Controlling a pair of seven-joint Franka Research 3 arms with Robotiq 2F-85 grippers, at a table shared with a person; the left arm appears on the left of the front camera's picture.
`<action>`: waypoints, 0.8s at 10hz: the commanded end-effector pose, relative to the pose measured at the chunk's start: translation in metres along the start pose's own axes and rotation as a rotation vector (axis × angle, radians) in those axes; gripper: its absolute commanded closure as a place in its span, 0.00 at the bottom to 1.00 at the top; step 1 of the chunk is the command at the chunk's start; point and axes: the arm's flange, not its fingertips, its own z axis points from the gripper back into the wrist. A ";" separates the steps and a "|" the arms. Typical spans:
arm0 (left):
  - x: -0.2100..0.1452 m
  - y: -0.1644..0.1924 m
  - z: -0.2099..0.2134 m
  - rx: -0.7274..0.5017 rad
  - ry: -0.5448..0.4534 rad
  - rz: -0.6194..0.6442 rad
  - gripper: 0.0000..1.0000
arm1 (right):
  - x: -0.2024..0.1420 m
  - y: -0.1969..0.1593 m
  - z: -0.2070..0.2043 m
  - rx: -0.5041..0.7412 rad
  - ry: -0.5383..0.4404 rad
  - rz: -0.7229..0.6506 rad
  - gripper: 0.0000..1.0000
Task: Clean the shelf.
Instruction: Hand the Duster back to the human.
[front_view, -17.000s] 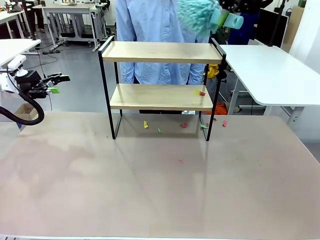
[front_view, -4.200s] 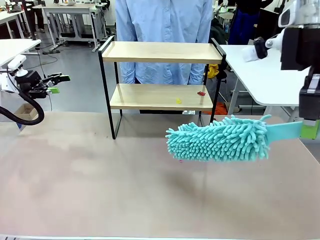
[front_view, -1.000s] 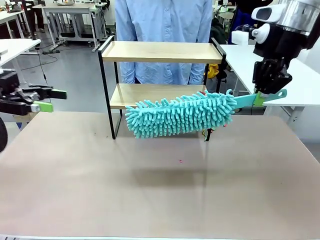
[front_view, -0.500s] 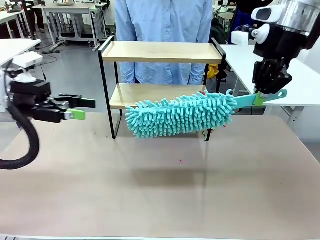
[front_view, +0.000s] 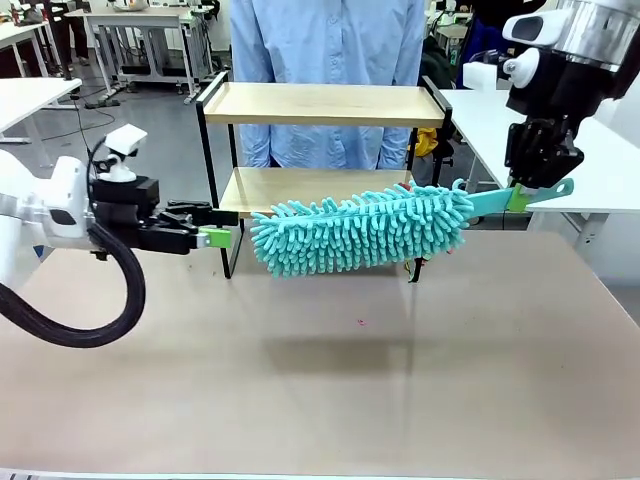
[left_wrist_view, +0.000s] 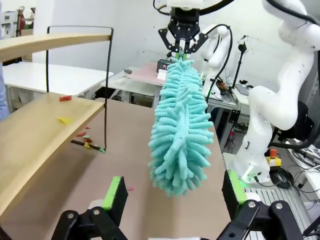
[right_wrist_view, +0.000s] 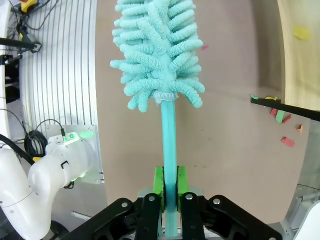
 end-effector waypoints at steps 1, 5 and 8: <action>-0.016 -0.007 -0.016 0.017 -0.012 -0.024 0.00 | -0.003 0.002 0.001 0.003 -0.016 0.012 0.87; -0.023 -0.002 -0.046 0.009 -0.043 0.011 0.00 | -0.003 0.002 0.001 0.003 -0.016 0.012 0.87; -0.019 0.003 -0.069 0.000 -0.090 0.042 0.00 | -0.003 0.002 0.001 0.003 -0.016 0.012 0.87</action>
